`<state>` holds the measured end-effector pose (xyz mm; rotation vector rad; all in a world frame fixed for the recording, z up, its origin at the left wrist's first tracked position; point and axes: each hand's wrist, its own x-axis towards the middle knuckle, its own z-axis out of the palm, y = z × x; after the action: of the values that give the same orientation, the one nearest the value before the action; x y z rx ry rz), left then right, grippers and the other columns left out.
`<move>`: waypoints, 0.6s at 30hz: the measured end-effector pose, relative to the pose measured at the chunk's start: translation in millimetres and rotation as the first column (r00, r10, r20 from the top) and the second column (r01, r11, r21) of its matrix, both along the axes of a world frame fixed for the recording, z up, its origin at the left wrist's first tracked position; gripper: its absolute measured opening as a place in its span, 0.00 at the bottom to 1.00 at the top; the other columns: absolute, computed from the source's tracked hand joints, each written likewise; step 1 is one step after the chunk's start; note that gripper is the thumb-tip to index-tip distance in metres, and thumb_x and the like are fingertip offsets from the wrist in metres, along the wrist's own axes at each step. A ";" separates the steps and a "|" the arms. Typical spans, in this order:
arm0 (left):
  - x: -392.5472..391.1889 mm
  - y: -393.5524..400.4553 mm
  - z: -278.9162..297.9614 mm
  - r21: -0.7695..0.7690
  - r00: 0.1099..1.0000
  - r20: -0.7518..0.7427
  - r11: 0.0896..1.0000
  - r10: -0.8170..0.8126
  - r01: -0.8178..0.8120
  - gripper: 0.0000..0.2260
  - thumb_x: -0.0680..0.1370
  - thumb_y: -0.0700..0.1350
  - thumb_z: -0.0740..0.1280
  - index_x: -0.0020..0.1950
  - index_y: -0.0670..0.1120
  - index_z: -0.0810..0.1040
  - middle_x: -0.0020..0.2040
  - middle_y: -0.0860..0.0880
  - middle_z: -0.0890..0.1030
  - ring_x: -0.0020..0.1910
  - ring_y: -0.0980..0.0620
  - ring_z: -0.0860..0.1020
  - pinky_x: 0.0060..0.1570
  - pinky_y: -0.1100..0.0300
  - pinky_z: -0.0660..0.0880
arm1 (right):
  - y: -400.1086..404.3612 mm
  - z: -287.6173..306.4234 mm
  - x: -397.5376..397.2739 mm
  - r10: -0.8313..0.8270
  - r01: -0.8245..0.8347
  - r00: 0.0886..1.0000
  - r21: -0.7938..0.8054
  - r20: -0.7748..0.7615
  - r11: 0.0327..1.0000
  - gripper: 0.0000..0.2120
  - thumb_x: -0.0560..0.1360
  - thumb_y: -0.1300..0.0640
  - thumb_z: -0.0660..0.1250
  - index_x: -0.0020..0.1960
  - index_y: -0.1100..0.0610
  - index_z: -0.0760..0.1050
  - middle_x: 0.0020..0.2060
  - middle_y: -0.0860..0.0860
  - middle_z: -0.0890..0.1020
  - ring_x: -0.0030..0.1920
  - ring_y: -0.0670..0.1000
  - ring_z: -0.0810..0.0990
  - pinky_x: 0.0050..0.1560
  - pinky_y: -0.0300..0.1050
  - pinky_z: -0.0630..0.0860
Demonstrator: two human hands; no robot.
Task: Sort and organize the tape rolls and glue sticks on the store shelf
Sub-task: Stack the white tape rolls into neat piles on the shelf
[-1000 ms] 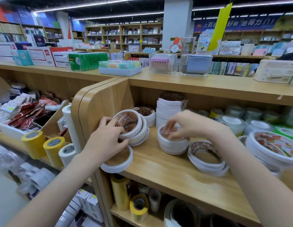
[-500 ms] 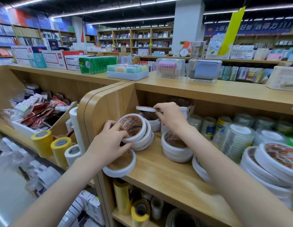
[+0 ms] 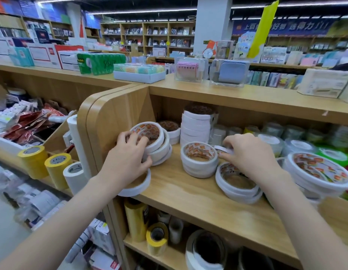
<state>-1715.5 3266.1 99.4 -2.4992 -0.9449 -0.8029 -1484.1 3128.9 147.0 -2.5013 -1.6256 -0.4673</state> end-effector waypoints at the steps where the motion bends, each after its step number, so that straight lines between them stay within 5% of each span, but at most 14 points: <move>1: 0.2 -0.2 0.1 0.002 1.000 -0.012 1.000 0.004 -0.004 0.16 0.65 0.46 0.74 0.48 0.39 0.79 0.44 0.41 0.80 0.49 0.35 0.76 0.27 0.54 0.76 | -0.2 5.7 -1.5 0.026 -0.024 0.999 0.043 -0.026 0.999 0.13 0.74 0.44 0.65 0.50 0.53 0.76 0.43 0.51 0.80 0.46 0.54 0.78 0.39 0.47 0.75; 5: -4.1 0.2 0.4 0.000 0.998 -0.057 1.000 0.002 -0.002 0.13 0.64 0.46 0.77 0.41 0.41 0.78 0.40 0.43 0.80 0.49 0.34 0.77 0.32 0.51 0.78 | 36.0 26.7 -16.6 0.335 -0.301 0.911 0.169 -0.241 0.939 0.12 0.75 0.54 0.66 0.58 0.53 0.77 0.52 0.49 0.81 0.46 0.47 0.77 0.47 0.41 0.74; 8: -8.0 -3.2 -1.5 0.004 0.999 -0.043 1.000 0.006 -0.006 0.13 0.63 0.46 0.78 0.37 0.42 0.77 0.37 0.46 0.80 0.49 0.35 0.78 0.29 0.54 0.77 | 85.3 20.5 -34.3 0.428 -0.458 0.815 0.017 -0.390 0.889 0.21 0.75 0.64 0.63 0.68 0.56 0.68 0.65 0.52 0.73 0.59 0.50 0.74 0.53 0.39 0.71; 10: -9.1 -4.7 -3.0 0.014 1.000 -0.025 1.000 0.006 -0.005 0.13 0.63 0.47 0.78 0.37 0.43 0.77 0.37 0.47 0.80 0.49 0.36 0.78 0.28 0.56 0.77 | 116.7 7.5 -41.6 0.391 -0.452 0.843 -0.093 -0.370 0.887 0.23 0.75 0.65 0.63 0.69 0.59 0.66 0.66 0.56 0.71 0.64 0.55 0.71 0.60 0.44 0.70; 13: -9.8 -2.4 -5.4 0.031 1.000 0.022 0.999 -0.009 0.008 0.12 0.64 0.48 0.77 0.37 0.44 0.76 0.38 0.49 0.80 0.50 0.38 0.78 0.29 0.57 0.77 | 148.4 -8.5 -44.0 0.281 -0.330 0.923 -0.164 -0.263 0.930 0.16 0.77 0.63 0.60 0.64 0.60 0.70 0.59 0.58 0.75 0.58 0.57 0.75 0.54 0.47 0.73; 18: -10.1 1.3 -11.7 0.041 0.995 0.085 0.998 -0.050 0.047 0.13 0.66 0.48 0.76 0.38 0.44 0.75 0.39 0.50 0.80 0.53 0.38 0.77 0.28 0.57 0.76 | 158.7 -16.3 -44.2 0.274 -0.300 0.912 -0.040 -0.304 0.953 0.14 0.77 0.63 0.57 0.61 0.59 0.73 0.57 0.57 0.77 0.58 0.58 0.75 0.53 0.46 0.71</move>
<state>-1725.5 3267.4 87.7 -2.4808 -0.8907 -0.9419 -1528.2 3287.6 130.7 -2.1957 -1.8745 0.0123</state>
